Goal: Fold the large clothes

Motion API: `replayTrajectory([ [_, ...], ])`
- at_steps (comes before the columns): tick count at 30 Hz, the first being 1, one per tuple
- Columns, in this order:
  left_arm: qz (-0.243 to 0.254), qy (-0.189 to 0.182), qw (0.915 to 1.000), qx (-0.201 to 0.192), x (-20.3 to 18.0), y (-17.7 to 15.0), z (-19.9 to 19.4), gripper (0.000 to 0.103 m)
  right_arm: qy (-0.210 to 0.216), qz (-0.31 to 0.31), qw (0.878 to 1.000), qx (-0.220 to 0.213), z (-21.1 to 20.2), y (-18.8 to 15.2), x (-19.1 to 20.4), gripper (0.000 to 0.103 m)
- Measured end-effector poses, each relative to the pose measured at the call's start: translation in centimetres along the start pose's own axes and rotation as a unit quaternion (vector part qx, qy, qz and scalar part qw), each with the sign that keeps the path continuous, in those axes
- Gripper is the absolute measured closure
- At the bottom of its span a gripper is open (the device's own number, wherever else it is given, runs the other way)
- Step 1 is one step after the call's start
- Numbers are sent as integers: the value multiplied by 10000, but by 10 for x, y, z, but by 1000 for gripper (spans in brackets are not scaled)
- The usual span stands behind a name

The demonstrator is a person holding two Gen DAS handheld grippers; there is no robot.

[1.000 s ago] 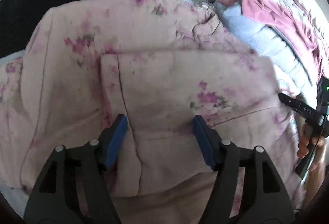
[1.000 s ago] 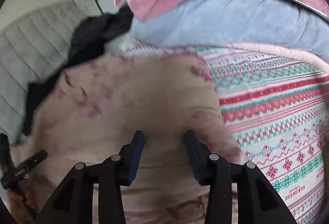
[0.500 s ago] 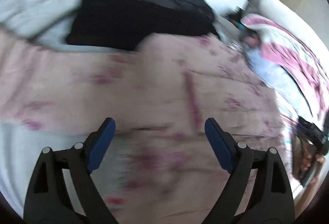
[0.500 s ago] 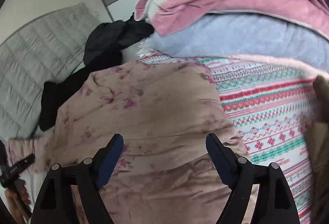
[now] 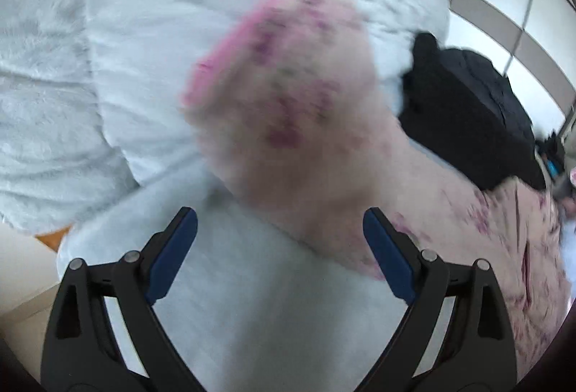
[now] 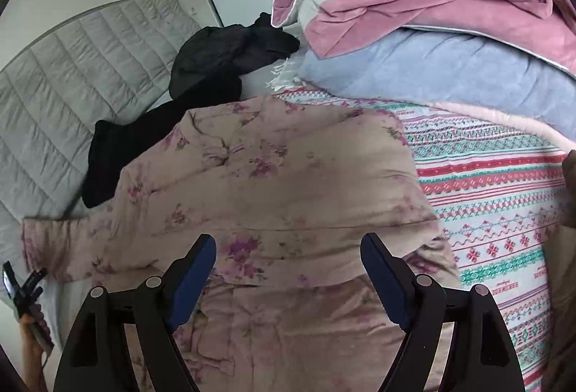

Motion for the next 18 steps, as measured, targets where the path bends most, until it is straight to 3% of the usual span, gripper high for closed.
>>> replayTrajectory([
  [2, -97, -45, 9998, -184, 10, 9, 5, 17, -59, -13, 10000, 29, 4, -2, 0, 19],
  [5, -172, -278, 9987, -398, 14, 20, 8, 48, -114, -54, 9998, 127, 11, -6, 0, 19],
  [6, -183, -390, 9981, -437, 12, 24, 6, 70, -104, -52, 9998, 164, 13, -7, 1, 19],
  [7, -165, -447, 9977, -477, 9, 28, 1, 86, -88, -42, 9998, 191, 15, -8, 0, 19],
  [11, 8, -814, 9924, -926, -20, 46, -36, 89, -55, 12, 9996, 283, 21, -11, -1, 19],
  [14, 361, -1231, 9821, -1378, -67, 70, -79, 90, -47, 25, 9996, 273, 20, -10, -2, 19],
  [18, 517, -1923, 9660, -1649, -141, 97, -118, 91, 34, 67, 9998, 192, 13, -5, -3, 19],
])
Point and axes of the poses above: each gripper's, at about its wrist camera, not at the fingertips, and z roughly the way its jaws point, x to its left, y to its top, the point moved 8 cm from there along z, roughly the way its jaws point, and after that the axes turned 4 degrees about z, right-handed, at the moved point
